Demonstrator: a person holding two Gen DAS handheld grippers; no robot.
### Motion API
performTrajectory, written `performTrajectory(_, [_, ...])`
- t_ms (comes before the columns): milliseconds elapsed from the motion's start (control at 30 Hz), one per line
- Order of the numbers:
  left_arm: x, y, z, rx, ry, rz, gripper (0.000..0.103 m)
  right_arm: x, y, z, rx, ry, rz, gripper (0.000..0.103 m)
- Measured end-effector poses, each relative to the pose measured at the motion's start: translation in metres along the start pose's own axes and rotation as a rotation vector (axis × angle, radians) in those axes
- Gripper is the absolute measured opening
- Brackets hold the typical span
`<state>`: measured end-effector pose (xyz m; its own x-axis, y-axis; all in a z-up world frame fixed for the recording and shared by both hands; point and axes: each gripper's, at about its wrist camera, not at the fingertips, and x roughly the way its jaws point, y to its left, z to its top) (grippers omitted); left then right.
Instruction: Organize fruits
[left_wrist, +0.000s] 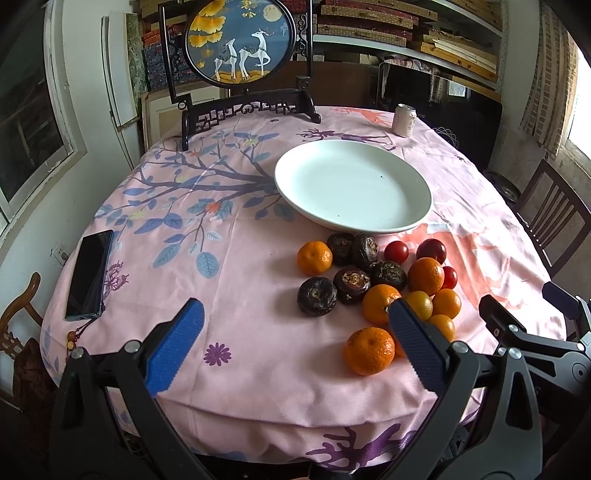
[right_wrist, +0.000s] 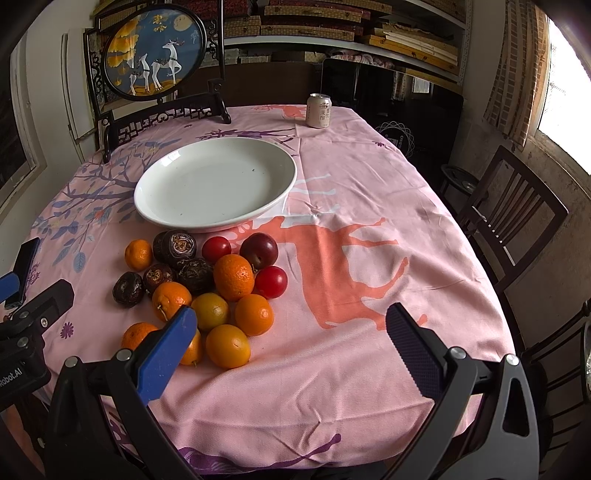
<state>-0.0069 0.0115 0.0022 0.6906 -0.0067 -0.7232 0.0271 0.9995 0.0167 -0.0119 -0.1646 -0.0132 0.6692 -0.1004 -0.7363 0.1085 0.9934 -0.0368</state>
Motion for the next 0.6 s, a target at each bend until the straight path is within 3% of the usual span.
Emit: performTrajectory(600, [0.0007, -0.0020, -0.0009, 0.010, 0.002, -0.009, 0.101, 0.0000, -0.0003, -0.0006, 0.003, 0.002, 0.003, 0.102])
